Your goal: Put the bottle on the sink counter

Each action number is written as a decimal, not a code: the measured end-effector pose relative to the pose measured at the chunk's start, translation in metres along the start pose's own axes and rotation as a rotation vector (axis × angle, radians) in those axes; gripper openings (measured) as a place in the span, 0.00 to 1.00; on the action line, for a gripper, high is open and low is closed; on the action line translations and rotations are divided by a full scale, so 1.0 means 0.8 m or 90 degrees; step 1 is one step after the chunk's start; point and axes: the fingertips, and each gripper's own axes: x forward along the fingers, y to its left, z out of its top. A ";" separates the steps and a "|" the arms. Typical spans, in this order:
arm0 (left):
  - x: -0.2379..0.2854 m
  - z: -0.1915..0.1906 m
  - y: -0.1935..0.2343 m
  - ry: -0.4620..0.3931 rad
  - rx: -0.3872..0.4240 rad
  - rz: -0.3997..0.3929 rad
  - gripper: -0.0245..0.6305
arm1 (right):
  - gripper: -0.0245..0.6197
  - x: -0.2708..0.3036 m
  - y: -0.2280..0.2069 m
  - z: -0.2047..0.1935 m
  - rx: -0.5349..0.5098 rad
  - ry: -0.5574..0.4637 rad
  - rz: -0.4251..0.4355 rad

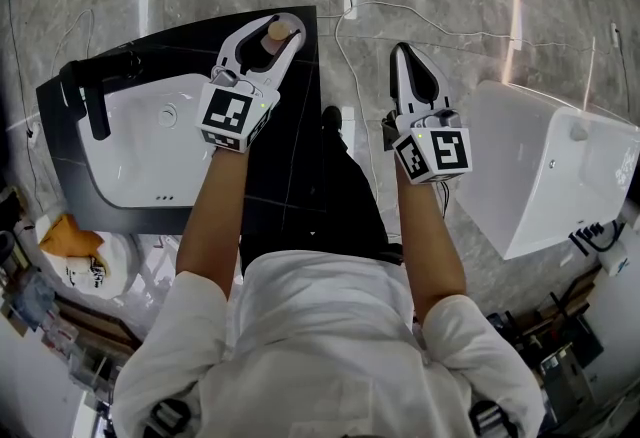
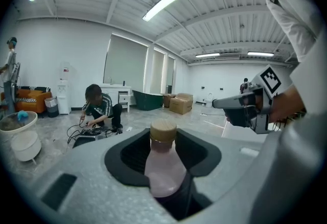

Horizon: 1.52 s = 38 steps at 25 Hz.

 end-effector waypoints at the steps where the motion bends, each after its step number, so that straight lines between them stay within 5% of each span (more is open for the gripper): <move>1: -0.001 0.000 -0.001 0.003 -0.001 -0.003 0.27 | 0.06 -0.001 0.000 0.001 0.004 0.000 -0.002; 12: -0.076 0.027 0.011 -0.016 0.012 0.030 0.26 | 0.06 -0.008 0.042 0.029 -0.010 -0.021 0.008; 22: -0.225 0.139 0.014 -0.120 -0.011 0.050 0.10 | 0.06 -0.033 0.142 0.115 -0.059 -0.080 0.027; 31: -0.344 0.180 -0.006 -0.177 -0.017 0.012 0.06 | 0.06 -0.093 0.248 0.175 -0.137 -0.122 0.034; 38: -0.392 0.188 -0.051 -0.187 -0.019 -0.005 0.06 | 0.06 -0.137 0.300 0.173 -0.142 -0.131 0.079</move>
